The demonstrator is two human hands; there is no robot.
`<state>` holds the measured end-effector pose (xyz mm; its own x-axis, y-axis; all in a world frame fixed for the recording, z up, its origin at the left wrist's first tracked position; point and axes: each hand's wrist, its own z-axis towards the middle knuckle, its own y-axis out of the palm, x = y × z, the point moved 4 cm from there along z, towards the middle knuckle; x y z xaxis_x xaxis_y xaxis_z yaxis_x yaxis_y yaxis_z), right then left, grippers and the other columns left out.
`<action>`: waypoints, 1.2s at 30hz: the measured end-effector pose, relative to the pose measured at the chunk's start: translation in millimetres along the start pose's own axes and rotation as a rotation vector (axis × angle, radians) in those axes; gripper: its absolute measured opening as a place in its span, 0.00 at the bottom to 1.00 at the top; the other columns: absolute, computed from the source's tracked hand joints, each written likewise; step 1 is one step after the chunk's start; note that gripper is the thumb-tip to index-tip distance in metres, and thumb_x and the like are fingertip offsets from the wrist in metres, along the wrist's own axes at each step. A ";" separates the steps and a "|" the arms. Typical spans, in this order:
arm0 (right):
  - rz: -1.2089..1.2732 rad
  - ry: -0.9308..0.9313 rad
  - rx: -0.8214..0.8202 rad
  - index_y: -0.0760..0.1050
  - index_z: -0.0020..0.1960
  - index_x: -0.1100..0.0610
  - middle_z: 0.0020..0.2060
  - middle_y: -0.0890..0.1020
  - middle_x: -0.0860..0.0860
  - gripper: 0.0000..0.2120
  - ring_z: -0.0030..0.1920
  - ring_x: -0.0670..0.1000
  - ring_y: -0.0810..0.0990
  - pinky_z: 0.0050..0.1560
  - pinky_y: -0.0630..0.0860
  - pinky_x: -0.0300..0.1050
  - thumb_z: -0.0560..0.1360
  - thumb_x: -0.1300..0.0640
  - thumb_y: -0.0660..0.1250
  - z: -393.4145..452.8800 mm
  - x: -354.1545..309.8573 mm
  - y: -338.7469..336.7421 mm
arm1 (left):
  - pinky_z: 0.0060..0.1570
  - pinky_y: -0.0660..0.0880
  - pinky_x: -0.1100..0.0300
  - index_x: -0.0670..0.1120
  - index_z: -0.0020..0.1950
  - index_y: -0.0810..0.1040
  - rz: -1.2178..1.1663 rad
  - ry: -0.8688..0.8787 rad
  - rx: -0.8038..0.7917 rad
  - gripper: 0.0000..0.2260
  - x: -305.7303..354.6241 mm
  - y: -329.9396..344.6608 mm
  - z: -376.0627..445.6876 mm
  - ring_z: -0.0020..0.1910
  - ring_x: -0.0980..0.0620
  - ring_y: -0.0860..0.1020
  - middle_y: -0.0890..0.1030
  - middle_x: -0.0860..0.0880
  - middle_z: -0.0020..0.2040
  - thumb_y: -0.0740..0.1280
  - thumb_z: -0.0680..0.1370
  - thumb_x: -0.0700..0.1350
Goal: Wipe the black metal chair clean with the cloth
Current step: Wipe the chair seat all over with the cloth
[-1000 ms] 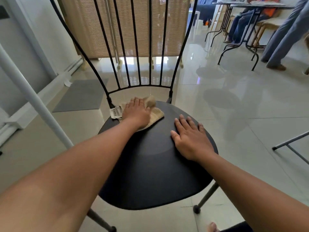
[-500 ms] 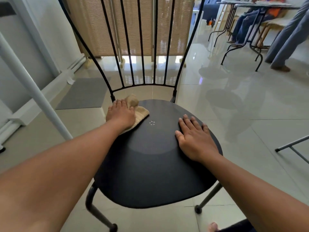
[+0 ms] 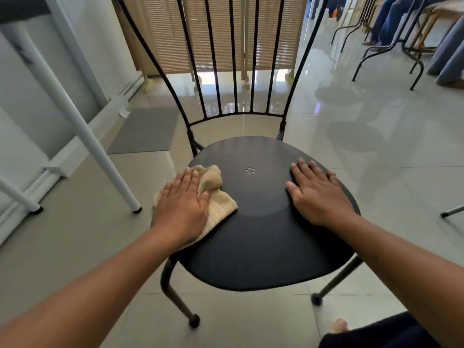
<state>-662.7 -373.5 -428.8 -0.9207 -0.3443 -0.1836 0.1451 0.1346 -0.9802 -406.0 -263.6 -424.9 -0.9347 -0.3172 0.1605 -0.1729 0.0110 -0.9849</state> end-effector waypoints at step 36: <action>0.051 -0.018 0.046 0.45 0.81 0.50 0.80 0.45 0.46 0.28 0.80 0.48 0.41 0.77 0.39 0.53 0.84 0.46 0.44 -0.8 1.2 -0.8 | 0.76 0.37 0.56 0.46 0.81 0.41 0.010 0.120 -0.003 0.27 41.8 7.6 13.4 0.79 0.54 0.39 0.39 0.50 0.81 0.42 0.84 0.55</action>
<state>-664.2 -373.2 -428.2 -0.9051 -0.3548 -0.2342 0.2086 0.1094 -0.9719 -442.2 -289.5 -426.5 -0.9667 -0.2016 0.1576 -0.1643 0.0165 -0.9863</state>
